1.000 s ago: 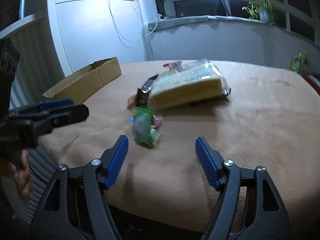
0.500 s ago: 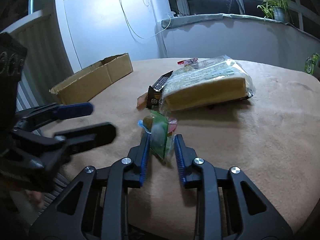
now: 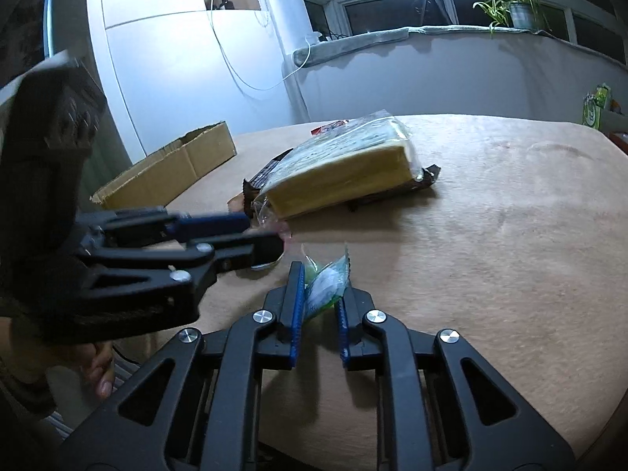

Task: Organize snacks
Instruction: 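Grasp the egg-shaped candy with the left tool while the right tool grasps the green packet, then carry both snacks into the cardboard box and open both tools, then move both tools back toward the snack pile, then grasp the pink wrapper with the left tool while the right tool grasps the teal packet, then carry both snacks over the cardboard box and open both tools to drop them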

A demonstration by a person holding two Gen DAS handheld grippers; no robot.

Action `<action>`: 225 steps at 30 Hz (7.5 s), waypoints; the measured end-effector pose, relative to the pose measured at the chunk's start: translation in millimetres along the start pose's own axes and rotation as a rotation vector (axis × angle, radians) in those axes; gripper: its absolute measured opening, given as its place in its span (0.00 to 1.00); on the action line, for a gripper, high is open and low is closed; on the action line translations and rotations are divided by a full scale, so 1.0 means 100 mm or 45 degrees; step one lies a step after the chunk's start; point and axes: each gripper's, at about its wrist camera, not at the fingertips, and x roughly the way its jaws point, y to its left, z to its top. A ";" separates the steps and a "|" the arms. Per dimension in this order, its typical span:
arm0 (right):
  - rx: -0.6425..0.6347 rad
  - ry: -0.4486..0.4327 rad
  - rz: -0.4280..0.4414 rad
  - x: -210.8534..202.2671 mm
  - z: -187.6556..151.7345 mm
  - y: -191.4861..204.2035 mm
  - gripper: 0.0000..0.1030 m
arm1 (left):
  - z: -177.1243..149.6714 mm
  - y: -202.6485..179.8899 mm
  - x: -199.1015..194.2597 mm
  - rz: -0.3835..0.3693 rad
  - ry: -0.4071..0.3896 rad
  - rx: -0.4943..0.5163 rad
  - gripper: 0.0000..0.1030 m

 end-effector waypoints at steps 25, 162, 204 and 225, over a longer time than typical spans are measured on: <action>0.222 -0.114 -0.021 -0.37 0.18 -0.50 0.13 | -0.15 0.22 -0.26 -0.090 -0.093 -0.141 0.23; 0.003 0.033 -0.108 -0.06 0.18 0.17 0.86 | 0.04 0.73 -0.81 0.130 -0.160 -0.125 0.73; -0.287 0.124 -0.204 -0.13 0.09 -0.23 0.25 | 0.32 0.95 0.39 -0.013 0.136 -0.096 0.04; -0.081 -0.063 -0.156 -0.52 0.35 -0.08 0.25 | 0.16 0.84 -0.59 0.033 -0.101 -0.155 0.04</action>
